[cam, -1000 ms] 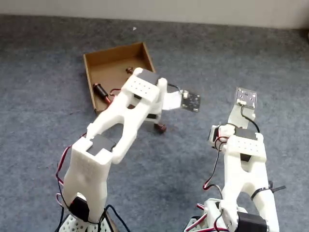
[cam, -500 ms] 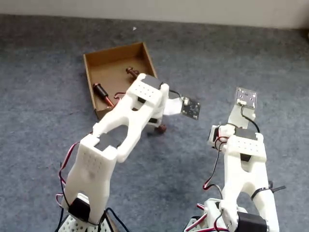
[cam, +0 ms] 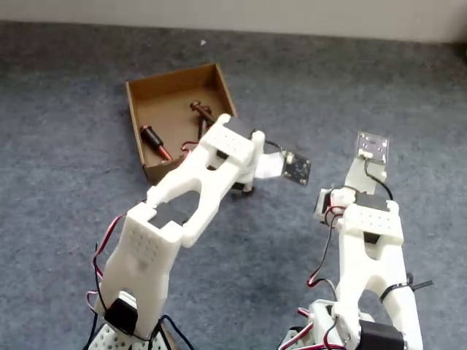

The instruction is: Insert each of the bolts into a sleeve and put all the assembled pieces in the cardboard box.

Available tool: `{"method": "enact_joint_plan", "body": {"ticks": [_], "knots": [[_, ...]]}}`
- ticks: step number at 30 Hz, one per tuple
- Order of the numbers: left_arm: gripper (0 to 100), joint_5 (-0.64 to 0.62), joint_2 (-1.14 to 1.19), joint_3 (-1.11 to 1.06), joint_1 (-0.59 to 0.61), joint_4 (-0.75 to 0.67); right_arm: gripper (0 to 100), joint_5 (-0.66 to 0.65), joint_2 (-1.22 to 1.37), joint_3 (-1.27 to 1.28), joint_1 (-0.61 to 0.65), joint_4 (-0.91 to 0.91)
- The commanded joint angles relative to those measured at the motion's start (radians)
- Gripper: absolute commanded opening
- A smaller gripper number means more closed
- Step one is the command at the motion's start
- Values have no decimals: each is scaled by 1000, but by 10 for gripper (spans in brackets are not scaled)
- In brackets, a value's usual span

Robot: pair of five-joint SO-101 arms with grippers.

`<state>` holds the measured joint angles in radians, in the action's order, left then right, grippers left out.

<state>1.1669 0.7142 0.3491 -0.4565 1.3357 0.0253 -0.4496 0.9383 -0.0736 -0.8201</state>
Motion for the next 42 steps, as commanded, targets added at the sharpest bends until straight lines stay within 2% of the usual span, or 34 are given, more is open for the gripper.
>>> {"method": "enact_joint_plan", "body": {"ticks": [1,7,11,15,25,31,42], "knots": [[5,-118,-68,59,-13,98,5,0,-44,-2,-5,18],[5,-265,-220,-16,-12,120,5,2,-48,-8,-5,12],[5,-391,-371,-117,-10,115,5,2,-165,-1,-4,12],[5,-552,-568,-275,4,-12,5,6,-390,61,24,4],[5,-853,-1218,-789,12,-350,5,8,-774,208,254,7],[5,-1002,-1532,-955,16,-427,5,8,-886,208,406,8],[5,-1204,-1949,-1147,12,-511,5,2,-1027,208,699,8]]}}
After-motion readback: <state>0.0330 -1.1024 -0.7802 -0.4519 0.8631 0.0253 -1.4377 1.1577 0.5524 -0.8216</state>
